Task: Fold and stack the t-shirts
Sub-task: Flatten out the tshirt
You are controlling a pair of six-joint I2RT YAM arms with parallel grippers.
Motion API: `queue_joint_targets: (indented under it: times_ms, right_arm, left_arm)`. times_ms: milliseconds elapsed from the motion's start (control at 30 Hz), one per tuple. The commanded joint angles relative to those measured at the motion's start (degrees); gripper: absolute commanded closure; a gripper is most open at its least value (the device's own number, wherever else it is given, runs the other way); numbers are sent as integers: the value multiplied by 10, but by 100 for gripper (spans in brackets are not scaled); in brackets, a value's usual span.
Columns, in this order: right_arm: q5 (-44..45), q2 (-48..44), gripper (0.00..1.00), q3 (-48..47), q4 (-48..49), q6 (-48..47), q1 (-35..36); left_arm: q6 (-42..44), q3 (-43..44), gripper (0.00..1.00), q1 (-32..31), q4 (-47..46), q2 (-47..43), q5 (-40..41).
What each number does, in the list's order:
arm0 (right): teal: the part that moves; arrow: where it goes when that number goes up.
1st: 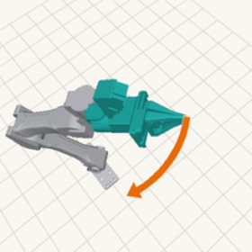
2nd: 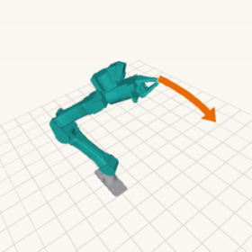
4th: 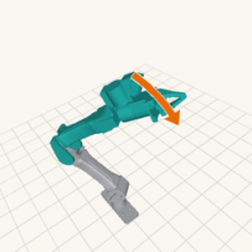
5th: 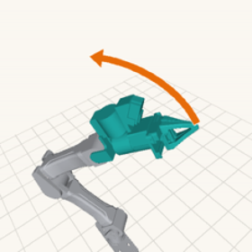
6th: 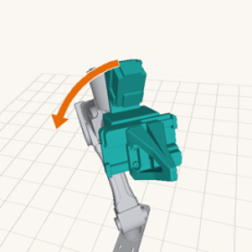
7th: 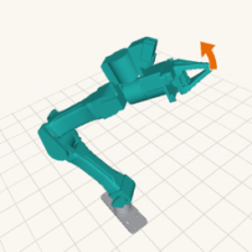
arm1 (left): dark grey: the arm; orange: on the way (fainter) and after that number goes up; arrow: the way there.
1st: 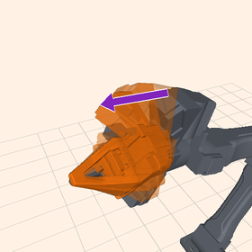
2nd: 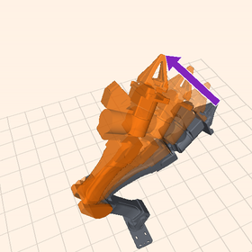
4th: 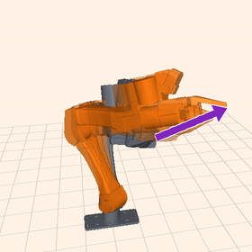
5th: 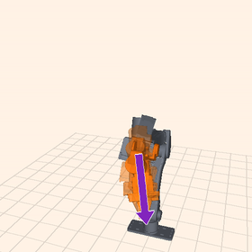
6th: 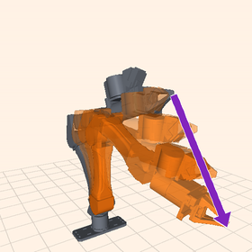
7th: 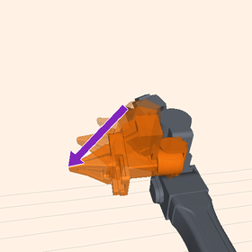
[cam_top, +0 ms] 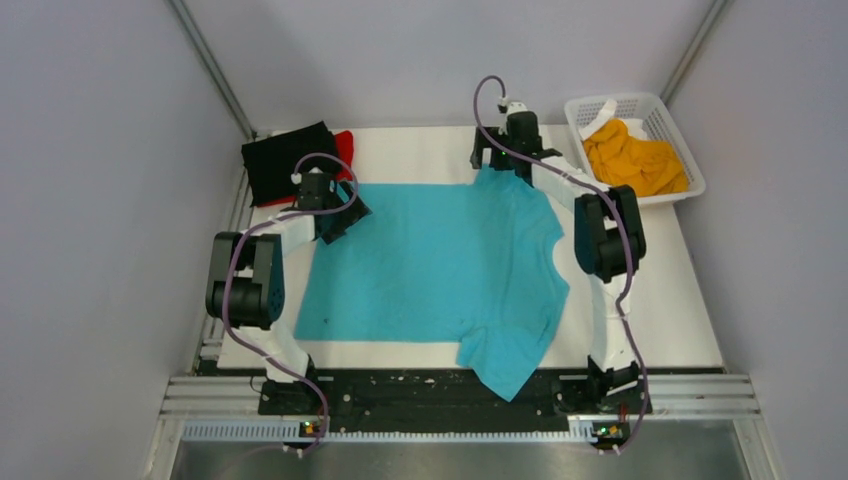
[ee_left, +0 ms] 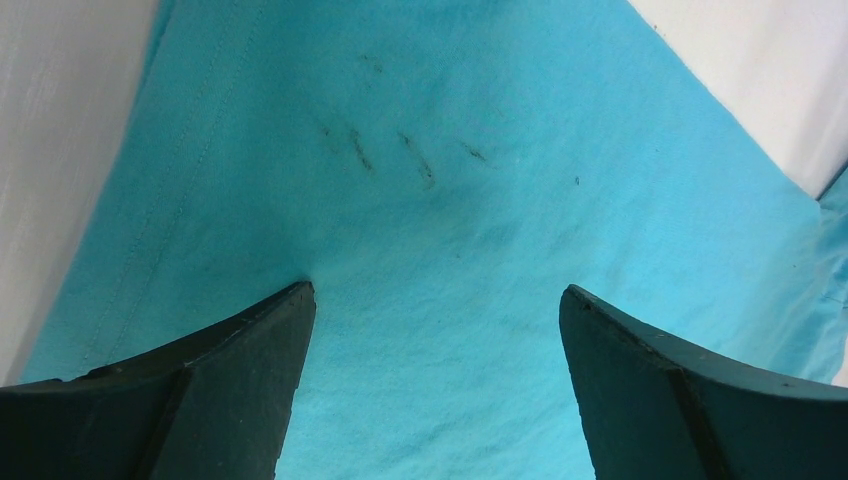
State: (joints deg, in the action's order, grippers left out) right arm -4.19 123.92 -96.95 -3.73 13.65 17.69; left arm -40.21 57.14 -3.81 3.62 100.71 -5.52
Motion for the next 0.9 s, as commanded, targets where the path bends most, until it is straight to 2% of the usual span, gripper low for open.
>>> queue_joint_targets:
  times_ms: [0, 300, 400, 433, 633, 733, 867]
  right_arm:
    - [30, 68, 1, -62, -65, -6, -10]
    - [166, 185, 1, -220, -154, 33, -52]
    - [172, 248, 1, -381, -251, 39, -84]
    - [165, 255, 1, -404, -265, 29, -86]
    - [67, 167, 1, -343, -218, -45, -61]
    - [73, 124, 1, -319, -226, -73, -37]
    - [122, 43, 1, -247, -225, -87, -3]
  left_arm:
    - [8, -22, 3, 9, 37, 3, 19]
    - [7, -26, 3, 13, 42, -3, 28]
    - [6, -26, 3, 14, 44, -1, 30]
    - [4, -25, 3, 14, 46, 0, 31]
    - [0, -9, 3, 14, 43, -1, 7]
    - [-4, 1, 3, 14, 48, -17, -1]
    - [-3, 11, 2, 12, 62, -55, -8]
